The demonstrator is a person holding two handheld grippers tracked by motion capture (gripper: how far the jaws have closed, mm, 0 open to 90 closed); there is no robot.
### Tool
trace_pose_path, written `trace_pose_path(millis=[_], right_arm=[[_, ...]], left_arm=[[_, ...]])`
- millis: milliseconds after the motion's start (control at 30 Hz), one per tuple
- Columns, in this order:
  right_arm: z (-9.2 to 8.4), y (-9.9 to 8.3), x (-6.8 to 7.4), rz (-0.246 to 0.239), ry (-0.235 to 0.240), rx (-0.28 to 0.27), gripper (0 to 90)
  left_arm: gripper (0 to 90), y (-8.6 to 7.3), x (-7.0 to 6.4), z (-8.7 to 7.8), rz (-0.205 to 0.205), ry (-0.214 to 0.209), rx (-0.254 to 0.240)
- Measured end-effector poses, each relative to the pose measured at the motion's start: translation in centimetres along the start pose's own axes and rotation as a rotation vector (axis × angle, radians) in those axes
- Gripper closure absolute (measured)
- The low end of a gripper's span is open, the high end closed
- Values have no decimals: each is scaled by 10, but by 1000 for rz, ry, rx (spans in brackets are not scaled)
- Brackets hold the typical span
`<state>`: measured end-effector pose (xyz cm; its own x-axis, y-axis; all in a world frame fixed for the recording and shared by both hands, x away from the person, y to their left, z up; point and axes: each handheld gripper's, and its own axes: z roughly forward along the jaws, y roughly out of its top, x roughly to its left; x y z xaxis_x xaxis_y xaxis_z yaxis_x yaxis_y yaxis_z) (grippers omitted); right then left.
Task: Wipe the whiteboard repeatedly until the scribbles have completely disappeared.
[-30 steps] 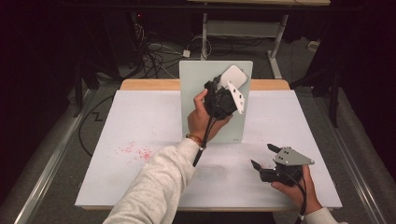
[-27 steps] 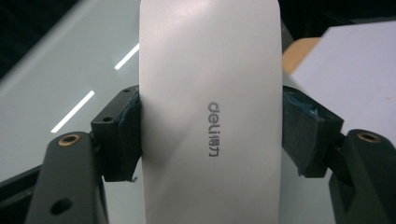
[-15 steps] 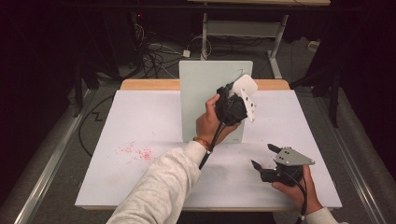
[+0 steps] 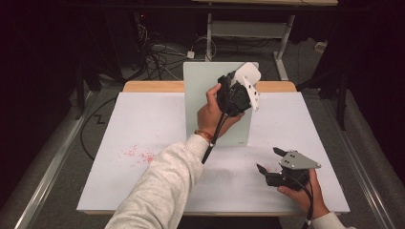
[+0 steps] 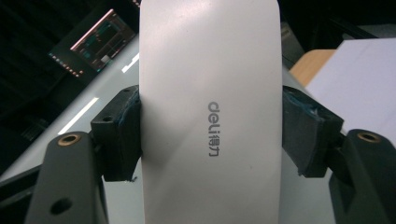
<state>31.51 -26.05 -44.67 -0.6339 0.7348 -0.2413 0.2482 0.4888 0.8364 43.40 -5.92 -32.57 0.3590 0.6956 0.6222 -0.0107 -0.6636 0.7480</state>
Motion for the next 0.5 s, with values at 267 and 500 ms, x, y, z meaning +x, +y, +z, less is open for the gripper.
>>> trace_pose_path(millis=[267, 500], right_arm=[[0, 0, 0, 2, 2, 1, 210], [1, 0, 1, -3, 4, 4, 210]], left_arm=[[291, -16, -40, 1, 55, -50, 19], [291, -24, -41, -2, 34, -80, 23]])
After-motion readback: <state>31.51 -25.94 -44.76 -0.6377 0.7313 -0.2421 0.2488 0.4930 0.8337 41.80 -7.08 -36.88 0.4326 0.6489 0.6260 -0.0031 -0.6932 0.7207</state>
